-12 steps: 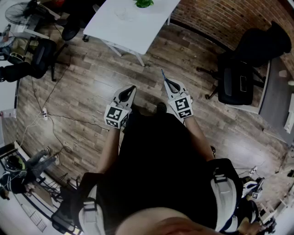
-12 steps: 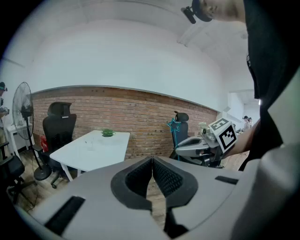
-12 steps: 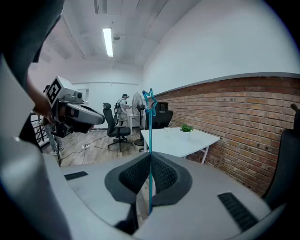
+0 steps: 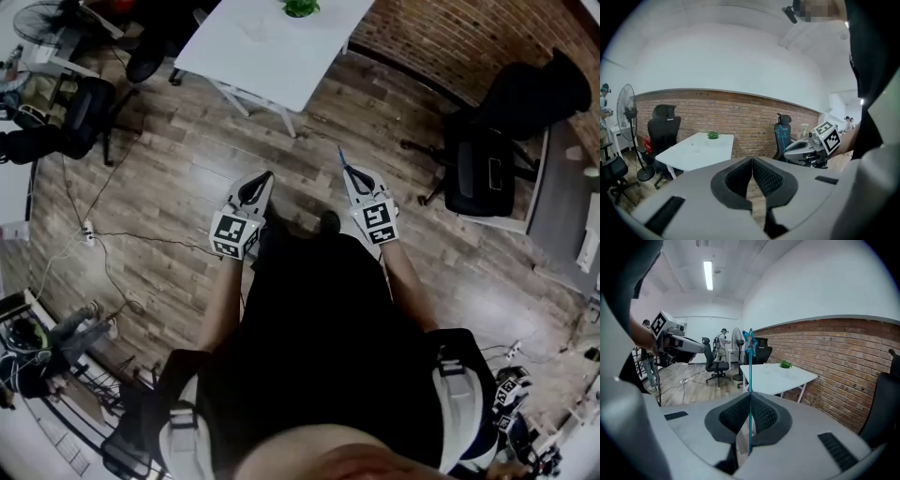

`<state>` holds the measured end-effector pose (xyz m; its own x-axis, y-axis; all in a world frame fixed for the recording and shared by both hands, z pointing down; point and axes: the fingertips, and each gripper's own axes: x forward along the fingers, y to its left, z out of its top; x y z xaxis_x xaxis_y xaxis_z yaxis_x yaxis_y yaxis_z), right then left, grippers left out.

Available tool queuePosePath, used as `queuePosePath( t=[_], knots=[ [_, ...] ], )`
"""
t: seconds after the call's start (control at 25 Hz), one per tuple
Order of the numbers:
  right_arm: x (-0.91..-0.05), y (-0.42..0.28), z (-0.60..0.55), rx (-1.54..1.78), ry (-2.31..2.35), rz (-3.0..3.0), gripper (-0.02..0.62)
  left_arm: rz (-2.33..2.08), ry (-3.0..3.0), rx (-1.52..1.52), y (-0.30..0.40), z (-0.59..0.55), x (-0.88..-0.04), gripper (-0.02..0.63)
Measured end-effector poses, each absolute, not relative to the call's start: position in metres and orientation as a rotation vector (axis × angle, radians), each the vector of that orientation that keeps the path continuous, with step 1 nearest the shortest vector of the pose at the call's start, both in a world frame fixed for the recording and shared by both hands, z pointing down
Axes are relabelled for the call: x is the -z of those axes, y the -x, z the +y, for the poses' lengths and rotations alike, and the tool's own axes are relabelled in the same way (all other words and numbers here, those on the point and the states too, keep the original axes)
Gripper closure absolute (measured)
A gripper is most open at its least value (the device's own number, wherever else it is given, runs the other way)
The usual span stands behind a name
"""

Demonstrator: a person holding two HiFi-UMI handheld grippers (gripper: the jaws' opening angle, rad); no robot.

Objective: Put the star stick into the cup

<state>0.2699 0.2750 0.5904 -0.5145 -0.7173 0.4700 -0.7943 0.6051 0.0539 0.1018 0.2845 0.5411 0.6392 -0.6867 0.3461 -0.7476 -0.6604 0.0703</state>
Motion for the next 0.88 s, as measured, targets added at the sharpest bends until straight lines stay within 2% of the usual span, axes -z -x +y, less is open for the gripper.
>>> queuePosePath(
  t=[0.56, 0.88],
  knots=[
    [-0.573, -0.138, 0.233, -0.188, -1.275, -2.368, 0.594, -1.105, -2.68, -0.404, 0.026, 0.251, -0.54, 0.583],
    [-0.577, -0.087, 0.213, -0.187, -1.371, -2.331, 0.594, -1.116, -2.702, -0.402, 0.101, 0.224, -0.544, 0.583]
  ],
)
